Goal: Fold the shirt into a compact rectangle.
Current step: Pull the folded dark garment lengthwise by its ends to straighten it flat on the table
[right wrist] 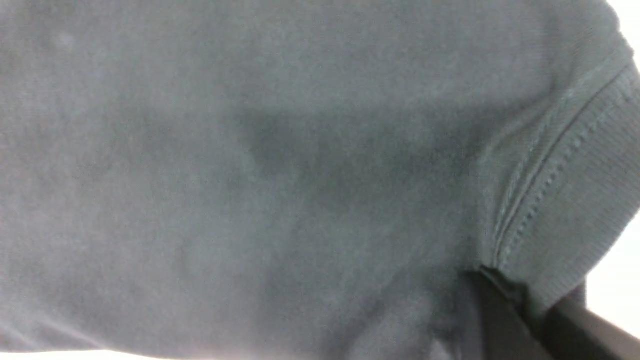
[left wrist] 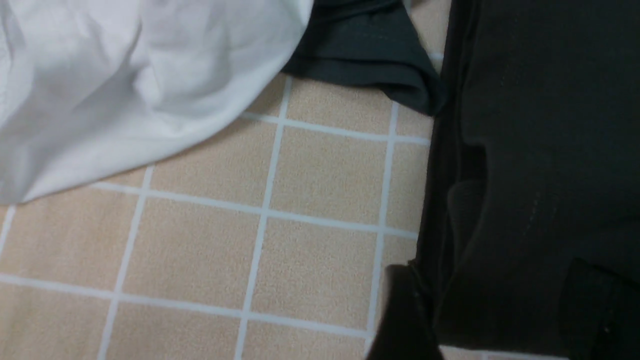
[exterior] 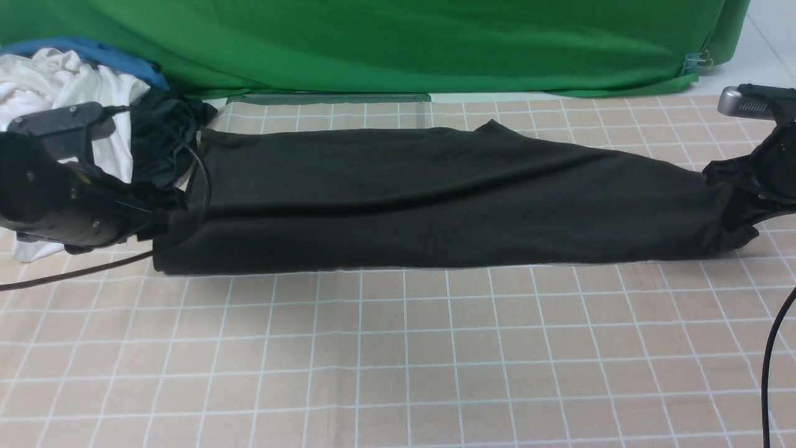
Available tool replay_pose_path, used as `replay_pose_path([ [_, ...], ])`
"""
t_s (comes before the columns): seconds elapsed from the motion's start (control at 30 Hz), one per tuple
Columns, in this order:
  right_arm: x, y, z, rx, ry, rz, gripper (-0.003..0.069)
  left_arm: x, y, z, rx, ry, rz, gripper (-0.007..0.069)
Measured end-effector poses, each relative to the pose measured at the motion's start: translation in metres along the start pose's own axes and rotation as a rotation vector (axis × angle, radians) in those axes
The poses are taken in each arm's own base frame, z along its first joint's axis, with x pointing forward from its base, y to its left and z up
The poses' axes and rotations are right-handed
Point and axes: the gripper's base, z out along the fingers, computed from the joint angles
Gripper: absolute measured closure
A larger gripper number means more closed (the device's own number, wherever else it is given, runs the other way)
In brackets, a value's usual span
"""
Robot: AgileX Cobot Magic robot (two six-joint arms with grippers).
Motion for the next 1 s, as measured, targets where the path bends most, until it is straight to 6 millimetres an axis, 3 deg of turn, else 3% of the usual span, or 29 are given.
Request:
replay_pose_path([
  [0.07, 0.000, 0.000, 0.000, 0.000, 0.000, -0.001, 0.0591, 0.003, 0.001, 0.012, -0.003, 0.015, 0.000, 0.0122],
  [0.23, 0.000, 0.000, 0.000, 0.000, -0.001, -0.002, 0.0591, 0.010, 0.002, 0.029, -0.007, 0.043, 0.025, 0.0077],
  [0.33, 0.000, 0.000, 0.000, 0.000, -0.001, -0.004, 0.0591, 0.012, 0.002, 0.034, -0.008, 0.057, 0.041, 0.0144],
  [0.43, 0.000, 0.000, 0.000, 0.000, -0.001, -0.010, 0.0591, 0.013, 0.002, 0.034, -0.008, 0.070, 0.061, 0.0293],
  [0.53, 0.000, 0.000, 0.000, 0.000, -0.001, -0.024, 0.0591, 0.016, 0.002, 0.034, -0.007, 0.103, 0.092, 0.0517],
  [0.6, 0.000, 0.000, 0.000, 0.000, 0.000, -0.027, 0.0591, 0.018, 0.003, 0.033, -0.008, 0.127, 0.106, 0.0583],
  [0.77, 0.005, 0.000, -0.003, 0.004, 0.049, -0.059, 0.0591, 0.022, 0.002, 0.023, -0.008, 0.221, 0.121, 0.0607],
  [1.0, 0.013, -0.001, -0.024, 0.041, 0.111, -0.097, 0.0591, 0.011, 0.001, -0.010, -0.010, 0.235, 0.137, 0.0606],
])
